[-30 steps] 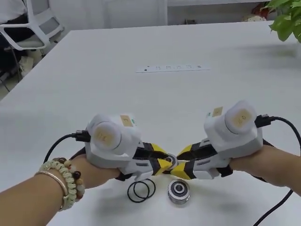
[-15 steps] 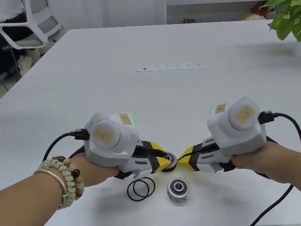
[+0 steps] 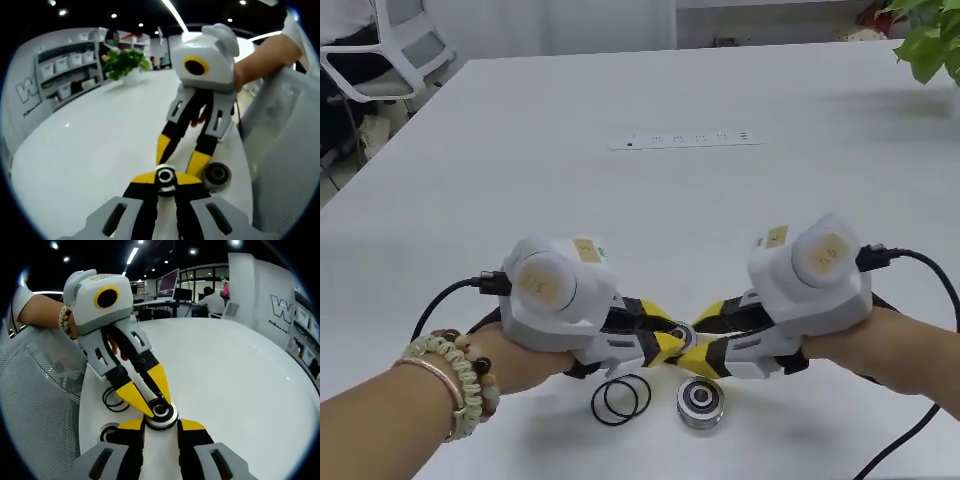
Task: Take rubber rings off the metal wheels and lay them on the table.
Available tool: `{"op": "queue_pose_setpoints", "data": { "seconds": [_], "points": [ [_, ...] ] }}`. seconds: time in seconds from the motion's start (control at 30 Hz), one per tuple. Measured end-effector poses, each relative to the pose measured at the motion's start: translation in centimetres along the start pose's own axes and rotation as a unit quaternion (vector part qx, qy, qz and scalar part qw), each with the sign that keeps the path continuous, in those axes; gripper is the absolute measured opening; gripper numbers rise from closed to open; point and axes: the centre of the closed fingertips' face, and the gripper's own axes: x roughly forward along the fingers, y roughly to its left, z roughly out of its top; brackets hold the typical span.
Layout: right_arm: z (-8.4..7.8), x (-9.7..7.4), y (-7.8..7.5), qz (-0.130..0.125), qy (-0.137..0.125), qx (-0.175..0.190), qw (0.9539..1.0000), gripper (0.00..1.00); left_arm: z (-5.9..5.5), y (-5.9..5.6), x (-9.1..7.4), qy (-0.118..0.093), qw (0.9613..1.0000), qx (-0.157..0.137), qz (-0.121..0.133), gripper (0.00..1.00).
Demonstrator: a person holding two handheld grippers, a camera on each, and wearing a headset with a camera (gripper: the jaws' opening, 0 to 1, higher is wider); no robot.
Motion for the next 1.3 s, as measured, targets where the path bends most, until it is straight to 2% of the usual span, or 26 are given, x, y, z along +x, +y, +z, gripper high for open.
{"op": "queue_pose_setpoints", "data": {
  "seconds": [0.37, 0.53, 0.6, 0.7, 0.83, 0.97, 1.03, 1.1, 1.3],
  "points": [
    [-0.4, -0.8, 0.0, 0.012, 0.004, 0.015, 0.9998, 0.15, 0.0, 0.0, 0.0, 0.0, 1.0, 0.001, 0.0, 0.13],
    [-0.7, -1.1, -0.2, 0.011, 0.008, 0.018, 0.9997, 0.03, 0.0, 0.0, -0.1, 0.0, 1.0, -0.001, 0.002, 0.13],
    [-0.7, -1.1, -0.2, 0.011, 0.01, 0.023, 0.9996, 0.05, 0.0, 0.0, -0.1, 0.001, 1.0, 0.0, 0.002, 0.13],
    [-0.3, -0.9, -0.1, 0.006, 0.003, 0.018, 0.9998, 0.17, -0.1, 0.1, -0.1, 0.0, 1.0, -0.001, 0.003, 0.13],
    [-0.4, -0.4, -0.1, -0.003, 0.009, -0.002, 1.0, 0.19, -0.1, 0.0, -0.2, 0.0, 1.0, -0.002, 0.003, 0.13],
    [-0.5, -0.4, 0.0, 0.004, 0.011, 0.0, 0.9999, 0.15, -0.1, 0.0, -0.2, 0.0, 1.0, -0.002, 0.003, 0.13],
    [-0.9, -0.5, -0.1, 0.004, 0.021, -0.004, 0.9998, 0.1, -0.1, 0.0, -0.2, 0.0, 1.0, -0.002, 0.002, 0.13],
    [-0.9, -0.5, 0.0, 0.005, 0.018, -0.003, 0.9998, 0.06, -0.1, 0.0, -0.2, 0.0, 1.0, -0.003, 0.002, 0.13],
    [-1.0, -0.7, -0.5, -0.006, 0.025, -0.009, 0.9996, 0.0, -0.2, 0.1, -0.2, 0.0, 1.0, -0.004, 0.004, 0.13]
  ]
}}
